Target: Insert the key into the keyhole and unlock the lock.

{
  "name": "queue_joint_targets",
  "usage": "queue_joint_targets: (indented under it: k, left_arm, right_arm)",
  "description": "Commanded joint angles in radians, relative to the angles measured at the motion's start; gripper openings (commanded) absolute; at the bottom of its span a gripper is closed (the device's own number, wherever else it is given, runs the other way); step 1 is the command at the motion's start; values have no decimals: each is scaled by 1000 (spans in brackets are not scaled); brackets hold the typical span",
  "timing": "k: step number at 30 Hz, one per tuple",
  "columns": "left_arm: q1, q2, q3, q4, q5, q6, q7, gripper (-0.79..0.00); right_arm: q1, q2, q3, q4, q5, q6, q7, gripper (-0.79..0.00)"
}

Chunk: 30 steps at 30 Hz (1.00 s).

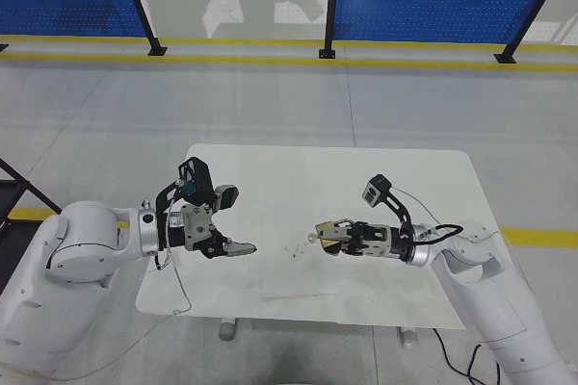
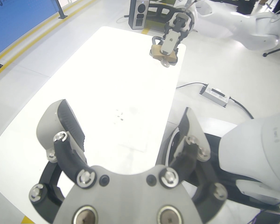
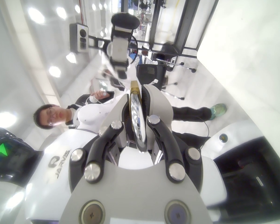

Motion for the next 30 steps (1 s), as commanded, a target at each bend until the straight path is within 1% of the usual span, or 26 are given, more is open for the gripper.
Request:
queue_joint_targets:
  k: [1, 4, 7, 11, 14, 18, 25, 30]
  left_arm:
    - [0, 0, 0, 0, 0, 0, 0, 0]
    - [0, 0, 0, 0, 0, 0, 0, 0]
    - [0, 0, 0, 0, 0, 0, 0, 0]
    - [0, 0, 0, 0, 0, 0, 0, 0]
    - [0, 0, 0, 0, 0, 0, 0, 0]
    - [0, 0, 0, 0, 0, 0, 0, 0]
    - [0, 0, 0, 0, 0, 0, 0, 0]
    - [0, 0, 0, 0, 0, 0, 0, 0]
  right_arm:
    - [21, 4, -32, 12, -218, 24, -17, -785]
    - [51, -1, -90, 68, -350, 35, -26, -785]
    - [87, -15, -148, 132, -426, 18, -62, -785]
    - [133, -36, -206, 203, -521, 5, -168, -785]
    - [160, -50, -227, 251, -560, 3, -248, -785]
    - [194, -63, -246, 321, -623, 14, -323, -785]
    - [219, -77, -272, 420, -697, 47, -357, -785]
    - [225, -83, -288, 435, -751, 88, -352, -785]
